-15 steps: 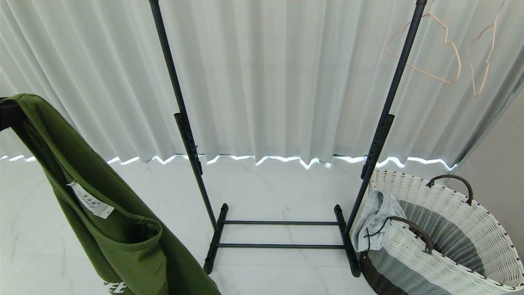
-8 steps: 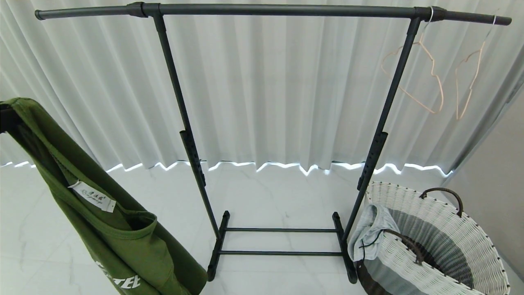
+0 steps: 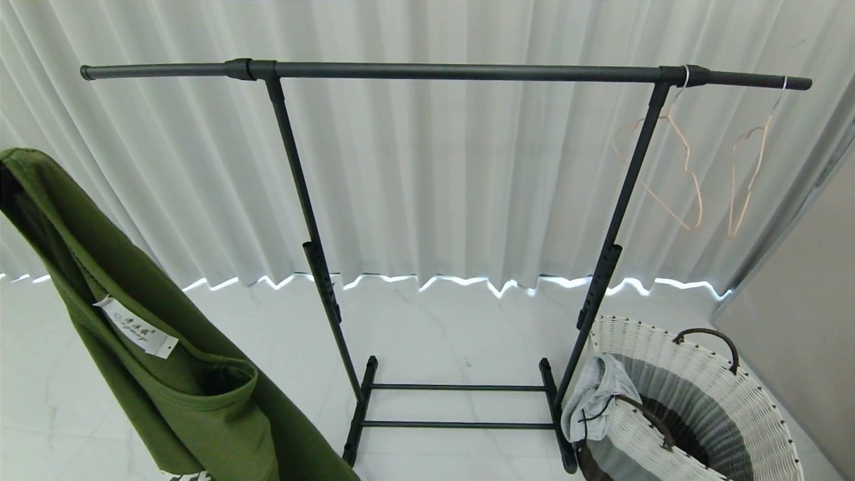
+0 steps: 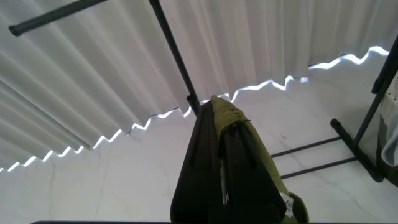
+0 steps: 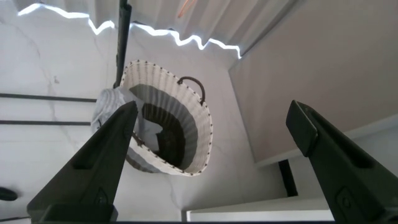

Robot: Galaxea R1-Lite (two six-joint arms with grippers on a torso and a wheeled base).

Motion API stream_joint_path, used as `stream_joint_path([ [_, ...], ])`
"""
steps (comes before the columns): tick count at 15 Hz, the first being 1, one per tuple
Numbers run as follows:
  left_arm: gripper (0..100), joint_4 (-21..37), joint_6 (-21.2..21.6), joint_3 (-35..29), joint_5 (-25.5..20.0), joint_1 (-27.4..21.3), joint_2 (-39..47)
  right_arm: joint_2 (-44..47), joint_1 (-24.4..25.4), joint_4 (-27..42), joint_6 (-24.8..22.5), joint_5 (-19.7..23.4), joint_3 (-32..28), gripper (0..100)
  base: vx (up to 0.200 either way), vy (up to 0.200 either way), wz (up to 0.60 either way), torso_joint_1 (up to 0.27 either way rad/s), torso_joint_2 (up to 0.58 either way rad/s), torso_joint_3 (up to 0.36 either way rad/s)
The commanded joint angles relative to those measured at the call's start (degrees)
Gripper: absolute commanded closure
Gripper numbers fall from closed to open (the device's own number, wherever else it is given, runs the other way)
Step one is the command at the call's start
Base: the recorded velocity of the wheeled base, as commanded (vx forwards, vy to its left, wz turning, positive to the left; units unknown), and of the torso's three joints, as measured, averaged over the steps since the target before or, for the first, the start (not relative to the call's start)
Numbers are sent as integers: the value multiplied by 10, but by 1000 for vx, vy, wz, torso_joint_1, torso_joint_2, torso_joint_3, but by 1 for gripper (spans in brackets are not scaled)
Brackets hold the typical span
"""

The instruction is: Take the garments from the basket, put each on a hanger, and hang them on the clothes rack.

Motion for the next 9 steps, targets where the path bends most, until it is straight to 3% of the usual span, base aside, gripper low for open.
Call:
stream_joint_path([
  [1, 100, 0, 1, 1, 0, 0, -2, 4, 0, 0, 0, -1, 0, 0, 0, 0, 0, 237, -505, -286],
  [6, 100, 0, 1, 2, -7, 0, -4, 4, 0, 1, -6, -3, 4, 0, 0, 0, 0, 233, -494, -274],
  [9, 100, 0, 1, 3, -7, 0, -4, 2, 0, 1, -13, -3, 15, 0, 0, 0, 0, 58, -129, -66],
])
